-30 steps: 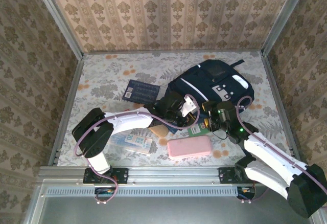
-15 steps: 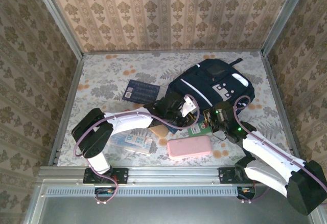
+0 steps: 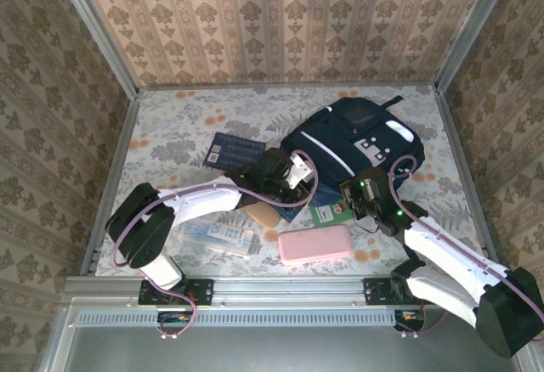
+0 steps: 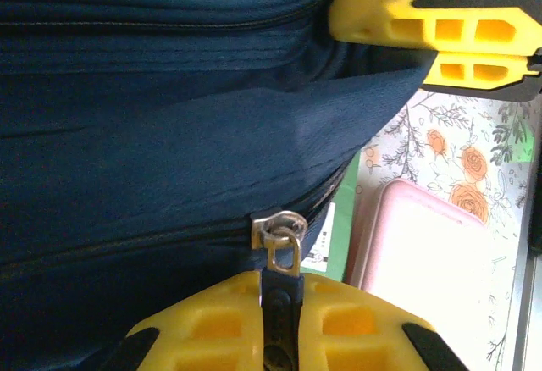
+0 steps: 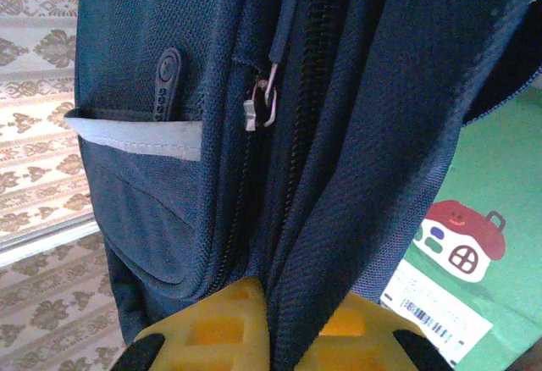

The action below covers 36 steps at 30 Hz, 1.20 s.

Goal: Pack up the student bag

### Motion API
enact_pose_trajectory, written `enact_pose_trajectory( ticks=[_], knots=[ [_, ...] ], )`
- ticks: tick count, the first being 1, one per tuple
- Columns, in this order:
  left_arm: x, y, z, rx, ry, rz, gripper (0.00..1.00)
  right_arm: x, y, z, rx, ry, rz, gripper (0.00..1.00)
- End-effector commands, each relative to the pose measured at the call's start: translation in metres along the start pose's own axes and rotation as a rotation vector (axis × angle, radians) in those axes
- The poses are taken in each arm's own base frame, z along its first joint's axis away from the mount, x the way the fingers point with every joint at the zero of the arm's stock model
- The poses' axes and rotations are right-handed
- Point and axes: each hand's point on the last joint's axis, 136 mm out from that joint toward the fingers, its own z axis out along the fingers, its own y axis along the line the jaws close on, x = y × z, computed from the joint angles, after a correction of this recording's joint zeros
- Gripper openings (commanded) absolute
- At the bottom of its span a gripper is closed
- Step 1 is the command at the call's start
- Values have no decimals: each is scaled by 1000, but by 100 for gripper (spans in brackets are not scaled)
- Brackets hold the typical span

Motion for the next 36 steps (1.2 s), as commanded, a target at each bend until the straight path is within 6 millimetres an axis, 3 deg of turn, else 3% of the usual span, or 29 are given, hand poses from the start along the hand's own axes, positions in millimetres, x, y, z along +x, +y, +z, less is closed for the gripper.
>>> enact_pose_trajectory(
  ticks=[1, 7, 15, 23, 25, 27, 29, 32, 36],
  knots=[
    [0, 12, -17, -34, -4, -43, 0, -11, 12, -2, -4, -41, -83, 7],
    [3, 23, -19, -53, 10, -73, 0, -3, 18, 8, 7, 9, -165, 7],
    [12, 22, -20, -48, 20, -95, 0, -1, 33, 15, 32, 63, -352, 8],
    [11, 20, -14, -24, 40, -134, 0, -4, 53, 26, 39, 167, -486, 18],
    [8, 17, -12, -10, 49, -153, 0, -4, 55, 26, 49, 181, -513, 24],
    [5, 15, -11, 4, 50, -168, 0, 1, 55, 23, 41, 209, -532, 40],
    [1, 13, -10, 14, 46, -170, 0, 1, 47, 18, 73, 215, -515, 50],
    [-6, 9, -11, 23, 25, -145, 0, 1, 38, 4, 86, 203, -417, 57],
    [-13, 0, -12, 45, 4, -109, 0, 12, 47, -11, -46, 216, -208, 60]
  ],
)
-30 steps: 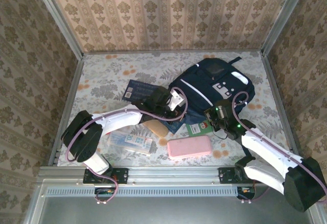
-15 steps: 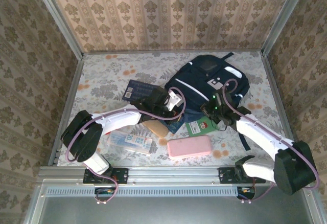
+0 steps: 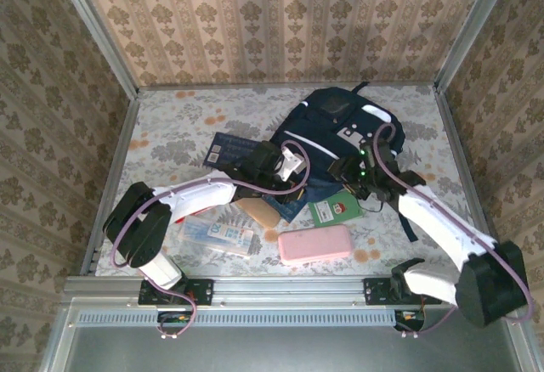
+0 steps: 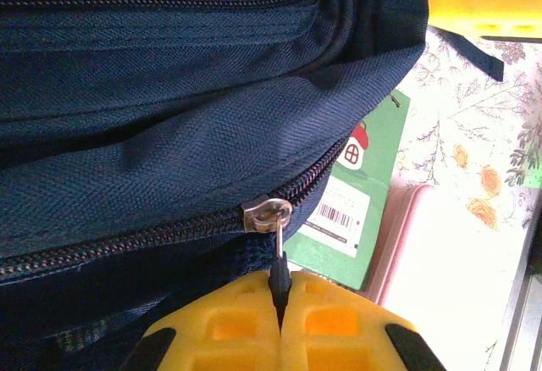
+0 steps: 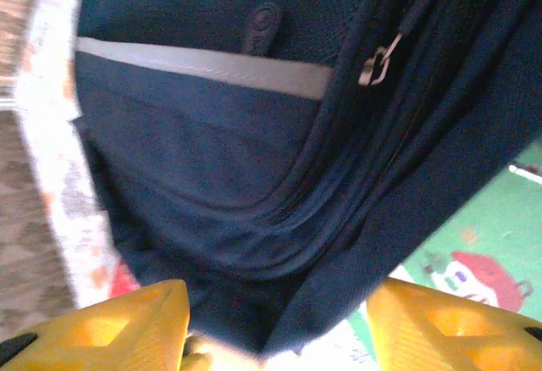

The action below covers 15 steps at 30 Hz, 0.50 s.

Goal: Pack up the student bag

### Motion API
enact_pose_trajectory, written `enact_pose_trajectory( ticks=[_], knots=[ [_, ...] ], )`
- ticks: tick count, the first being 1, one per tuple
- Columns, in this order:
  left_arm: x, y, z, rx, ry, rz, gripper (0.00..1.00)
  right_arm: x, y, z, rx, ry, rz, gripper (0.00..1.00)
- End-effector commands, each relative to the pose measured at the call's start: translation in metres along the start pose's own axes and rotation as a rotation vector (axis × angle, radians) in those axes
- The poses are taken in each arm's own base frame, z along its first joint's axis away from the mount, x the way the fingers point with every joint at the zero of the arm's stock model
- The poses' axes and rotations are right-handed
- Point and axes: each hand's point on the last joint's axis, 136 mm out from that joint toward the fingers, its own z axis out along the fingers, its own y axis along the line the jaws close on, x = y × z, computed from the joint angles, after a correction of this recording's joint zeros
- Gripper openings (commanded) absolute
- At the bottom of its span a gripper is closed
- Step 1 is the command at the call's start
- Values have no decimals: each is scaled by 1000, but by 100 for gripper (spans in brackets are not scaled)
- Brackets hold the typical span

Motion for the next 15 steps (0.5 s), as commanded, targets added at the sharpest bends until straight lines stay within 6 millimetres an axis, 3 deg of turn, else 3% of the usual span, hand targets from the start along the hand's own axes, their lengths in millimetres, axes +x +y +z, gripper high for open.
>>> enact_pose_trajectory(
  ticks=[1, 10, 15],
  knots=[
    [-13, -23, -3, 75, -19, 38, 0, 11, 14, -11, -125, 20, 185, 60],
    [-15, -39, -1, 91, -13, 79, 0, 27, 24, 5, -189, 72, 422, 66],
    [-17, -43, -3, 91, -19, 89, 0, 30, 14, 13, -170, 48, 487, 67]
  ],
)
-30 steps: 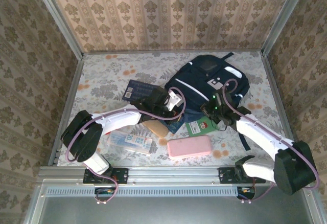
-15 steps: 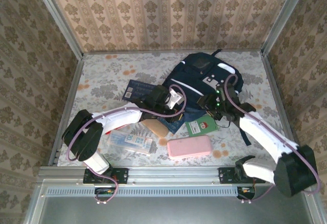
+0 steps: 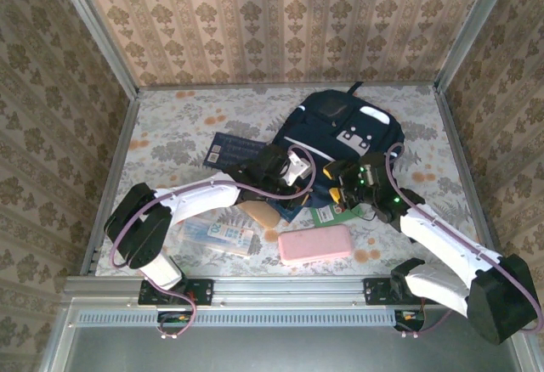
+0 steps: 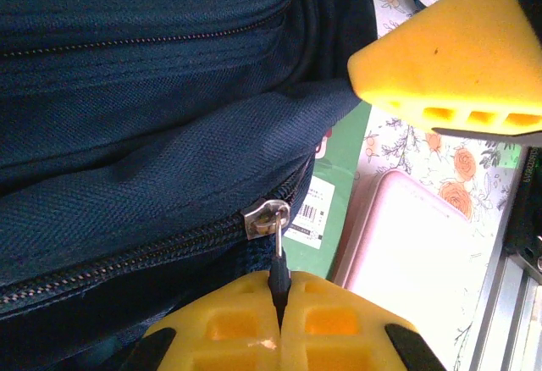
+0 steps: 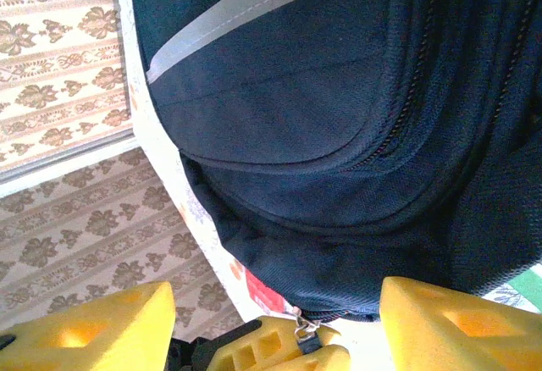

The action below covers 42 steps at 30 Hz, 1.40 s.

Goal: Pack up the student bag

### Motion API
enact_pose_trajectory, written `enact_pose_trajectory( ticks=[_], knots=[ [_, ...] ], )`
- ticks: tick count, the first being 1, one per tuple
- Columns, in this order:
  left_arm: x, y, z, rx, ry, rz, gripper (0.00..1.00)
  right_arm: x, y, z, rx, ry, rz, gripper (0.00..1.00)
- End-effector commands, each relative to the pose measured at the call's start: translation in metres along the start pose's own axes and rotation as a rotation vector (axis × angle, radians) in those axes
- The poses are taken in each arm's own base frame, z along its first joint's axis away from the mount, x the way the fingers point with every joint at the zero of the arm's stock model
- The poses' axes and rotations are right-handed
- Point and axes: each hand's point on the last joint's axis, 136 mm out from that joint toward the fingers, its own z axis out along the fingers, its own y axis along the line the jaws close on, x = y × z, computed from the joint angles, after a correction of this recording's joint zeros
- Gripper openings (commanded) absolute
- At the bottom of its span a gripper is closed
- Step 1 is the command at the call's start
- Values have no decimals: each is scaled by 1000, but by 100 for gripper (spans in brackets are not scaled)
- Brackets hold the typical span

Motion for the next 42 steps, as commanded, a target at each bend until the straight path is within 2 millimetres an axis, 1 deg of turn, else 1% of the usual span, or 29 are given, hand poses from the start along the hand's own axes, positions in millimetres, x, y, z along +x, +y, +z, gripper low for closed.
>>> enact_pose_trajectory(
  ticks=[1, 5, 8, 10, 14, 17, 20, 22, 26, 28, 31, 32, 33, 35, 36, 38, 42],
  knots=[
    [-21, -22, -7, 58, -46, 64, 0, 0, -4, 4, -20, -10, 105, 66],
    [-20, -19, -6, 39, -40, 69, 0, 0, -8, -3, -3, -21, 81, 66],
    [-20, -17, -5, 34, -38, 71, 0, -1, -9, -14, -7, -39, 58, 66],
    [-22, -16, -4, 33, -39, 70, 0, 0, -12, -21, -16, -46, 72, 65],
    [-23, -18, -1, 43, -39, 70, 0, 11, -10, -24, -59, -46, 97, 63],
    [-25, -18, 1, 46, -40, 68, 0, 25, -10, -15, -45, -4, 89, 62],
    [-29, -21, -1, 53, -48, 74, 0, 29, -14, -7, -27, 5, 92, 63],
    [-29, -24, -1, 57, -50, 80, 0, 25, -20, -3, -12, -16, 94, 63],
    [-28, -29, -2, 65, -46, 86, 0, 11, -26, 3, -12, -85, 103, 65],
    [-27, -35, -3, 82, -44, 100, 0, 6, -25, 11, -29, -96, 114, 65],
    [-24, -42, -2, 91, -37, 127, 0, 0, -20, 25, -67, -96, 125, 62],
    [-23, -43, -2, 94, -34, 129, 0, -1, -21, 28, -58, -99, 127, 59],
    [-22, -44, -2, 97, -31, 131, 0, -3, -23, 30, -49, -103, 133, 55],
    [-20, -44, -2, 95, -25, 131, 0, -6, -20, 33, -55, -112, 126, 45],
    [-19, -44, -2, 93, -22, 133, 0, -8, -18, 33, -58, -117, 122, 39],
    [-18, -41, -4, 80, -17, 133, 0, -12, -13, 29, -63, -134, 82, 30],
    [-13, -33, -4, 51, 3, 121, 0, -23, -18, 13, -12, -206, 18, 15]
  ],
)
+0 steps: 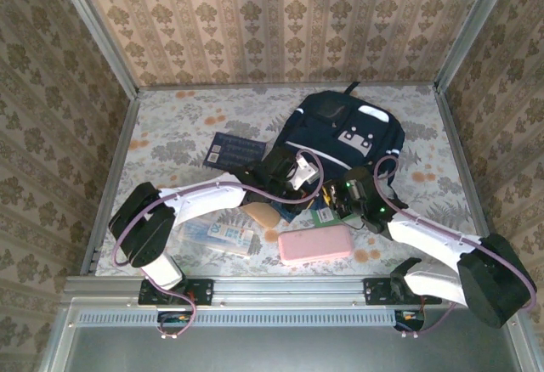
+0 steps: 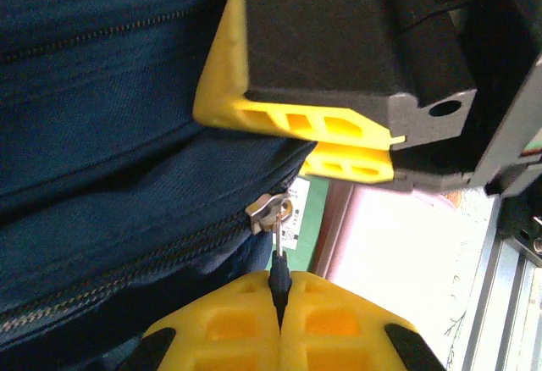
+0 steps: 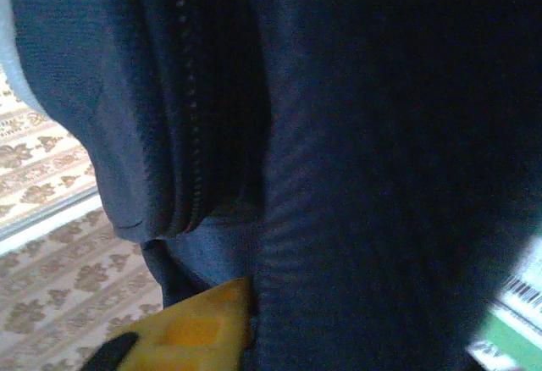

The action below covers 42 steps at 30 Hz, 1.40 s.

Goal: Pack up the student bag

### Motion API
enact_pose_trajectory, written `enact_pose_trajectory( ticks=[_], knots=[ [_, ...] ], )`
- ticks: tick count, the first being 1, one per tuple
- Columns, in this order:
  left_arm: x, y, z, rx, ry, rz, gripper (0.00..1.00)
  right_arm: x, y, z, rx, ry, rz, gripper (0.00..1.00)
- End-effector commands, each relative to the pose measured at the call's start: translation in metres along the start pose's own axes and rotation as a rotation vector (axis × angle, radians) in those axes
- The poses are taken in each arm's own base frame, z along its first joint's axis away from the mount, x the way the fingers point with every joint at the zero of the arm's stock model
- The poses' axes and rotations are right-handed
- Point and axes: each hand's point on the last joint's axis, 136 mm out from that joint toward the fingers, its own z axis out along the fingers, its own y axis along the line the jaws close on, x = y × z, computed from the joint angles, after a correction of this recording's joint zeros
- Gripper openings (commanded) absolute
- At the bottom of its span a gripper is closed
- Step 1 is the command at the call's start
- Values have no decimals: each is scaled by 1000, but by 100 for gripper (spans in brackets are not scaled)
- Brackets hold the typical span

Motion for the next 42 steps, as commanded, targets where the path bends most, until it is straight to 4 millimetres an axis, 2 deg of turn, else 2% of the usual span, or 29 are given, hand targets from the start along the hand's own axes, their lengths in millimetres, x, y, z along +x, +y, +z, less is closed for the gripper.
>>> enact_pose_trajectory(
  ticks=[1, 10, 27, 31, 37, 42],
  knots=[
    [-16, -13, -14, 27, -32, 47, 0, -21, 20, -16, -47, -108, -67, 12],
    [-18, 12, -19, -16, -33, -10, 0, -31, 20, -25, -47, -132, -122, 2],
    [2, 54, -20, -97, 13, -129, 0, -25, 36, -24, -63, -72, -285, 2],
    [4, 55, -20, -102, 15, -124, 0, -15, 49, -20, -82, -19, -371, 5],
    [4, 52, -31, -118, -13, -118, 0, 17, 87, -17, -193, 128, -576, 0],
    [4, 48, -43, -131, -41, -115, 0, 40, 105, -13, -230, 256, -670, 0]
  ],
)
